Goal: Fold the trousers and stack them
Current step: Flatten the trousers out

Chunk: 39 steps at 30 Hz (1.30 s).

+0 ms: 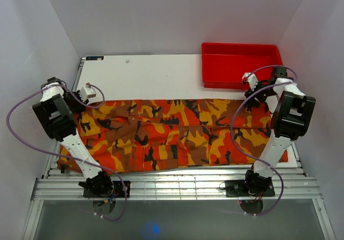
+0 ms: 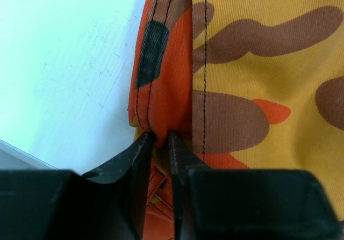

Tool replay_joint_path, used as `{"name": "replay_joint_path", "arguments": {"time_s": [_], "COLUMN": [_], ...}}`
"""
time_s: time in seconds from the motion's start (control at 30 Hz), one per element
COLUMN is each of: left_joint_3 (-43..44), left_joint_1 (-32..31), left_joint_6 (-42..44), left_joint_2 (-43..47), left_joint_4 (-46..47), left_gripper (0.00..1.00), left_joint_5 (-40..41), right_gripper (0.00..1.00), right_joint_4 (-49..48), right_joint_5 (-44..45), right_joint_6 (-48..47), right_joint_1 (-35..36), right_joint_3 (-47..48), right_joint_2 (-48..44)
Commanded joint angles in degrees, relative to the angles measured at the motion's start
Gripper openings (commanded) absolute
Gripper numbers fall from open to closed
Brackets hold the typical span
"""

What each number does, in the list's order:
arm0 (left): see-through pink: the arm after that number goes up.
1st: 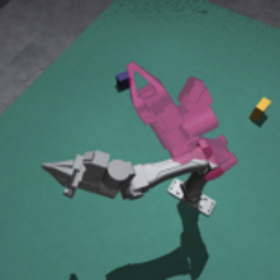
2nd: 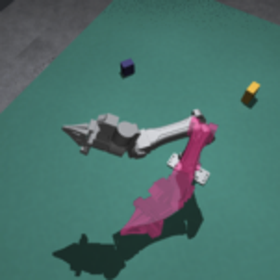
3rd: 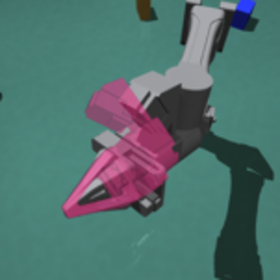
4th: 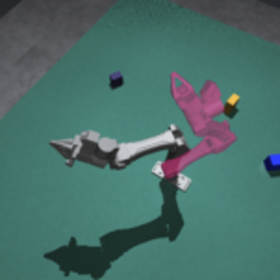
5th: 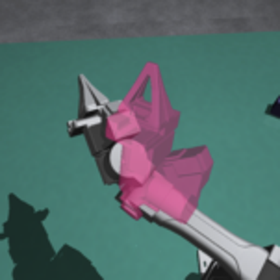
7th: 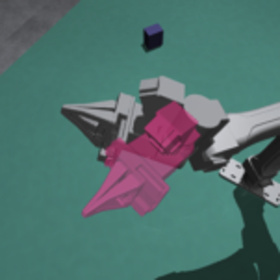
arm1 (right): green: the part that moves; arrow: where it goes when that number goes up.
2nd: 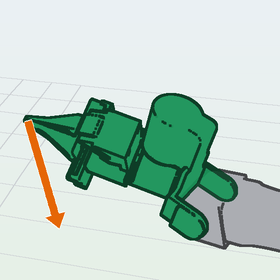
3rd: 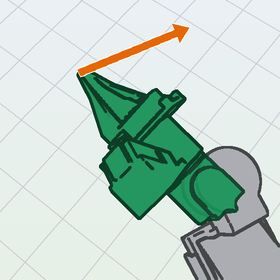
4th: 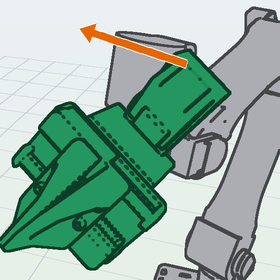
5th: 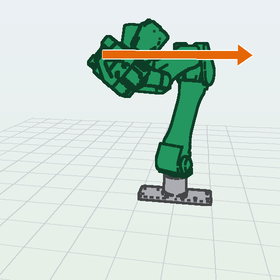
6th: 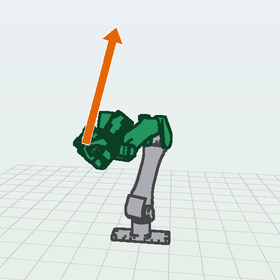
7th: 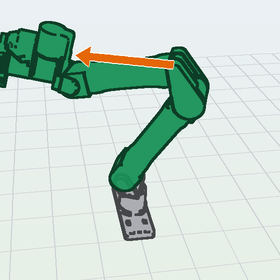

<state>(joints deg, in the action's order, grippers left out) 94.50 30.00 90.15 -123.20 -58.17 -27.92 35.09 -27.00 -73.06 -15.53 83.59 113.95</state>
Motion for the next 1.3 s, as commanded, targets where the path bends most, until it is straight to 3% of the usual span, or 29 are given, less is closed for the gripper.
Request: {"name": "replay_joint_path", "arguments": {"time_s": [0.0, 0.13, 0.17, 0.33, 0.37, 0.4, 0.67, 0.9, 1.03, 1.2, 1.23, 1.27], "left_joint_3": [-0.7, 3.7, 4.5, 9.5, 10.2, 10.4, 7.1, 6.8, 0.9, -0.5, -0.3, 0.2], "left_joint_1": [0.5, 1.5, 1.9, 2.3, 2.3, 2.3, 1.5, 1.4, 0.9, 2.1, 2.7, 2.9], "left_joint_6": [0.0, -1.8, -2.1, -1.2, -0.9, -0.5, 1.6, 3.2, 6.6, 0.1, -0.3, -0.5], "left_joint_2": [0.8, 0.5, 0.2, -3.0, -3.7, -4.0, -6.5, -6.4, -0.2, 7.3, 8.2, 10.2], "left_joint_4": [-1.6, -0.5, 0.2, -0.9, -1.2, -1.2, -0.7, -5.1, -10.2, -7.1, -7.2, -7.3], "left_gripper": [0.33, 0.40, 0.41, 0.44, 0.45, 0.46, 0.50, 0.41, 0.38, 0.49, 0.67, 0.71], "left_joint_5": [-0.5, -3.3, -3.5, -4.0, -4.5, -5.0, -3.8, -4.5, -2.8, -7.8, -8.8, -9.9], "right_gripper": [0.68, 0.56, 0.46, 0.21, 0.10, 0.08, 0.08, 0.08, 0.08, 0.08, 0.08, 0.08], "right_joint_4": [2.0, -0.5, -0.7, -1.8, -1.6, -1.7, -3.1, -4.5, -5.0, -5.3, -5.5, -5.6], "right_joint_5": [1.5, 4.4, 4.8, 6.4, 6.6, 6.9, 7.6, 7.3, 8.2, 8.0, 7.9, 8.0], "right_joint_6": [-7.1, -9.5, -10.3, -11.3, -11.5, -11.5, -9.5, -8.6, -8.9, -8.9, -8.9, -8.9], "right_joint_1": [1.0, 1.6, 1.7, 1.8, 1.9, 1.9, 1.9, 1.9, 1.7, 1.6, 1.6, 1.6], "right_joint_3": [1.7, -0.6, -1.0, -1.8, -1.7, -1.6, -1.1, -2.1, -3.0, -3.3, -3.3, -3.3], "right_joint_2": [1.8, 3.2, 3.2, 3.1, 3.0, 3.0, 2.6, 0.1, -0.8, -2.0, -2.2, -2.2]}}
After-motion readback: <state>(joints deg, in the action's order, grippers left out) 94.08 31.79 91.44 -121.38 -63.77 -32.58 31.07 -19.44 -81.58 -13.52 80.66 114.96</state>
